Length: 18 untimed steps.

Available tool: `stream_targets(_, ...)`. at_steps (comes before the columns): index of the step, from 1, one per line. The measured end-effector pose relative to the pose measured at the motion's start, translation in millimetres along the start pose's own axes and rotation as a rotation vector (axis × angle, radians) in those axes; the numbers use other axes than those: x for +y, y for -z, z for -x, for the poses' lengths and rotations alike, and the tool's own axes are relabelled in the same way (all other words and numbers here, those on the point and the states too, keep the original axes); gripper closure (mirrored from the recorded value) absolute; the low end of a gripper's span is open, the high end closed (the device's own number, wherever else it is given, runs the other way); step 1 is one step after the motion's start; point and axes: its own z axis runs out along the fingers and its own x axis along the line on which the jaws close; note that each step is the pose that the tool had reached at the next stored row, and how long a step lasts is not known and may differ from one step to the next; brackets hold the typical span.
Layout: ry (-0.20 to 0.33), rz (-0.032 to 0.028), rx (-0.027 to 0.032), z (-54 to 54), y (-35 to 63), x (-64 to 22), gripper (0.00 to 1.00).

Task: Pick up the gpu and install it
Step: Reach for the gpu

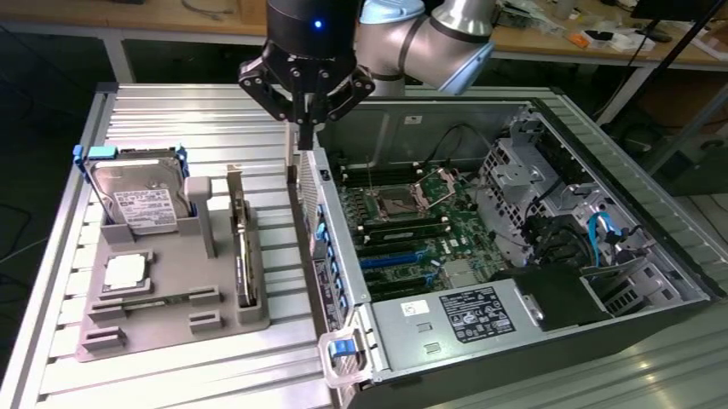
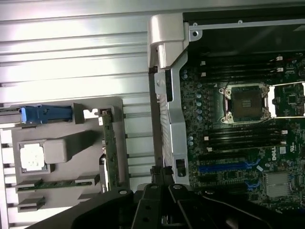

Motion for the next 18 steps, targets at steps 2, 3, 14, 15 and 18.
stream_targets(2,0.000,0.0000,0.0000,-4.5,0.1,-0.5,0.89)
stream_targets(3,0.000,0.0000,0.0000,-6.8,0.2,-0.8,0.89)
stream_targets(14,0.000,0.0000,0.0001,-31.1,1.0,-3.9,0.89)
stream_targets(15,0.000,-0.0001,0.0001,-33.2,1.1,-4.2,0.89)
stream_targets(18,0.000,-0.0001,0.0001,-39.6,1.2,-5.1,0.89)
